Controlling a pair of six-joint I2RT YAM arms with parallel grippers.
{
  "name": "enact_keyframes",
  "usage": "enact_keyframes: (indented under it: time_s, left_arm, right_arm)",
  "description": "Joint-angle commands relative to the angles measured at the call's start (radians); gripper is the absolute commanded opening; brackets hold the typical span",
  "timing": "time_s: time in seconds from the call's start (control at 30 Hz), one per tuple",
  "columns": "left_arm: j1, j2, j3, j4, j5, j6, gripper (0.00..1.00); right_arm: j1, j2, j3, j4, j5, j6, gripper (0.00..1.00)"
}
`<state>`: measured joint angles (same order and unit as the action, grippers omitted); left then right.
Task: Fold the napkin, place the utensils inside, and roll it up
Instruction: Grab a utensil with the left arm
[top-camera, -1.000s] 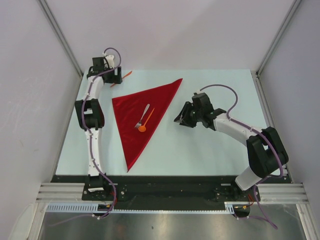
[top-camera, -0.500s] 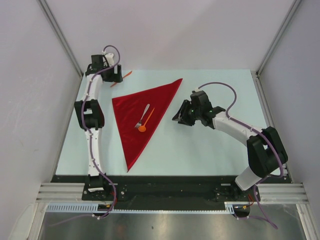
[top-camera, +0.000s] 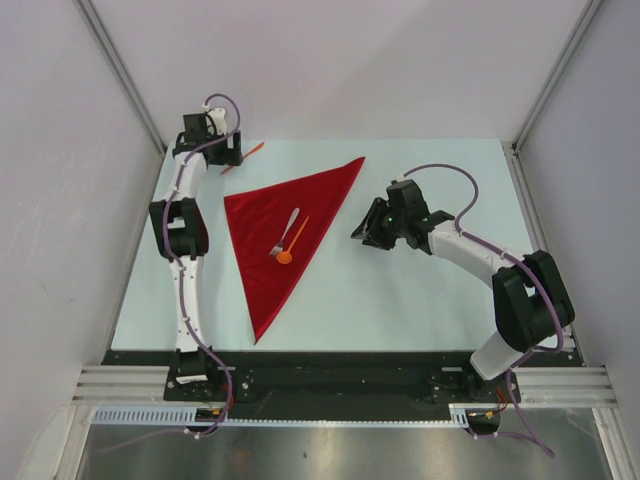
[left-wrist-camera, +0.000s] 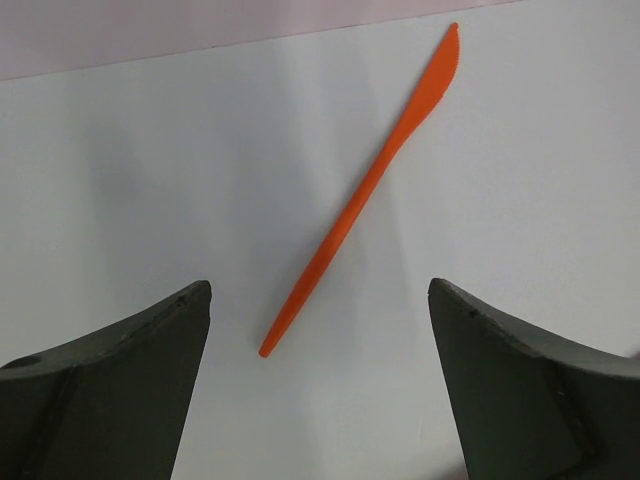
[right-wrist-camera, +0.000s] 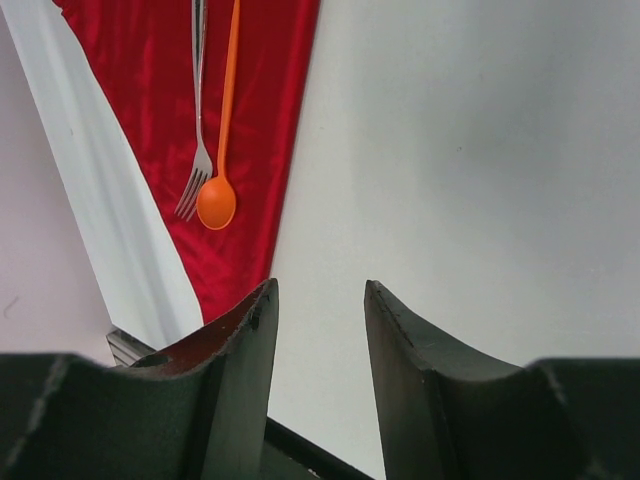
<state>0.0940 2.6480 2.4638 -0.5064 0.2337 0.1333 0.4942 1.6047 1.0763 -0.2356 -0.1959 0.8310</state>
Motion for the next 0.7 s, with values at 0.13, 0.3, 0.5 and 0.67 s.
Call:
enact_keyframes:
  time_s: [0.13, 0.3, 0.5, 0.67]
  left_arm:
    - [-0.019, 0.006, 0.058, -0.001, 0.121, 0.065, 0.87]
    - [-0.017, -0.011, 0.028, 0.022, 0.053, 0.028, 0.67]
    - [-0.022, -0.028, 0.009, 0.029, 0.056, 0.031, 0.58]
    - [-0.01, -0.198, -0.337, 0.42, 0.096, -0.366, 0.85]
  right_arm:
    - [-0.003, -0.017, 0.022, 0.019, -0.025, 0.003, 0.45]
    - [-0.003, -0.022, 0.025, 0.022, -0.027, 0.003, 0.45]
    - [-0.003, -0.029, 0.031, 0.013, -0.02, 0.005, 0.45]
    - [-0.003, -0.035, 0.04, 0.002, -0.016, -0.001, 0.45]
